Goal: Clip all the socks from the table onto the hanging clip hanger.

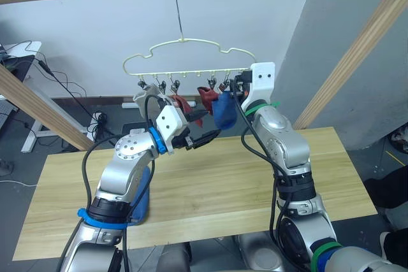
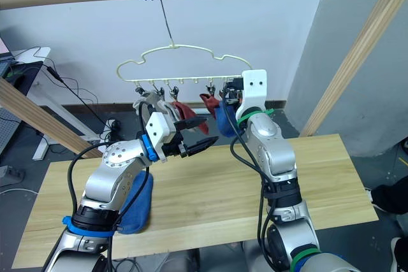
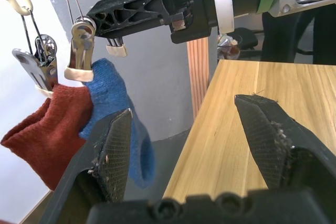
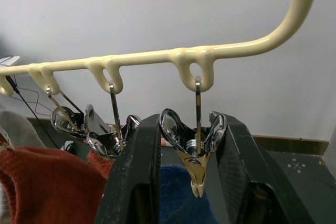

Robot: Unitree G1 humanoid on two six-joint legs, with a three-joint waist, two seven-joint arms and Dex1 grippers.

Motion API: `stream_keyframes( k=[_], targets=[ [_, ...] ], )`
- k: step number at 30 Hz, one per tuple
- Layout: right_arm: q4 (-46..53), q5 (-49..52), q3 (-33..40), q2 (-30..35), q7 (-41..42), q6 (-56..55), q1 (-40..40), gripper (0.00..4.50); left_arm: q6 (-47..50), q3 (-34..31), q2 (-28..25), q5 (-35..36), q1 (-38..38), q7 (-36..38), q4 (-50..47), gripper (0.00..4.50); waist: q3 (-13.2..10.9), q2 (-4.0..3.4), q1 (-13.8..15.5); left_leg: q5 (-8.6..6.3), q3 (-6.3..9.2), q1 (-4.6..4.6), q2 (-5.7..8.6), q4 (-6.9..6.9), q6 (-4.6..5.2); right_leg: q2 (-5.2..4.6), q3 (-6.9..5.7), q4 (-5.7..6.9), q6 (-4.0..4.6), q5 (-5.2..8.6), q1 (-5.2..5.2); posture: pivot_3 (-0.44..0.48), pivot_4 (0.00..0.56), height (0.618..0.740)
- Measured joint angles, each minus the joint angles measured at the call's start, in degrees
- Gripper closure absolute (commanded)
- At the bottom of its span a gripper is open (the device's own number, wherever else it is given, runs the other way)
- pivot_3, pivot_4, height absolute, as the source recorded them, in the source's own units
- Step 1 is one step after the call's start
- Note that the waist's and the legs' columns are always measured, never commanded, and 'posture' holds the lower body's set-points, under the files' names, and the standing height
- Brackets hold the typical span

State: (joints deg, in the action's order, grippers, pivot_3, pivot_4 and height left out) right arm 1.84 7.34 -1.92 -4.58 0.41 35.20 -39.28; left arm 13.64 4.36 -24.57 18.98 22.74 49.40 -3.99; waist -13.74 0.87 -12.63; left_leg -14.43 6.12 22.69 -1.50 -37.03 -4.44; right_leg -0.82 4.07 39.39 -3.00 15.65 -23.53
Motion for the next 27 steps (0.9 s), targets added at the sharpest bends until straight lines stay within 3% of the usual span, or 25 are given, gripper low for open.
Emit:
stream_keyframes(
  k=[12,18,27],
  targets=[
    [-2.3,-1.6,-1.2,1.0,1.4,-2.9,-0.8,3.02,-0.1,0.0,0.0,0.0,-0.5,0.0,0.0,1.01,0.0,0.0,0.0,0.0,0.0,0.0,0.0,0.0,0.0,0.0,0.0,0.0,0.0,0.0,0.0,-0.226,0.173,0.73],
    [-2.4,-1.8,-1.2,1.2,1.8,-3.6,-0.8,4.38,-0.3,0.0,0.0,-0.1,-0.9,0.0,0.0,1.01,0.0,0.0,0.0,0.0,0.0,0.0,0.0,0.0,0.0,0.0,0.0,0.0,0.0,0.0,0.0,-0.228,0.173,0.73],
    [-2.2,-2.1,-1.2,1.9,1.9,-3.6,-0.3,4.38,-0.4,0.0,-0.8,-0.3,-3.2,0.1,0.0,1.01,0.0,0.0,0.0,0.0,0.0,0.0,0.0,0.0,0.0,0.0,0.0,0.01,0.0,0.0,0.0,-0.228,0.168,0.73]
  ],
)
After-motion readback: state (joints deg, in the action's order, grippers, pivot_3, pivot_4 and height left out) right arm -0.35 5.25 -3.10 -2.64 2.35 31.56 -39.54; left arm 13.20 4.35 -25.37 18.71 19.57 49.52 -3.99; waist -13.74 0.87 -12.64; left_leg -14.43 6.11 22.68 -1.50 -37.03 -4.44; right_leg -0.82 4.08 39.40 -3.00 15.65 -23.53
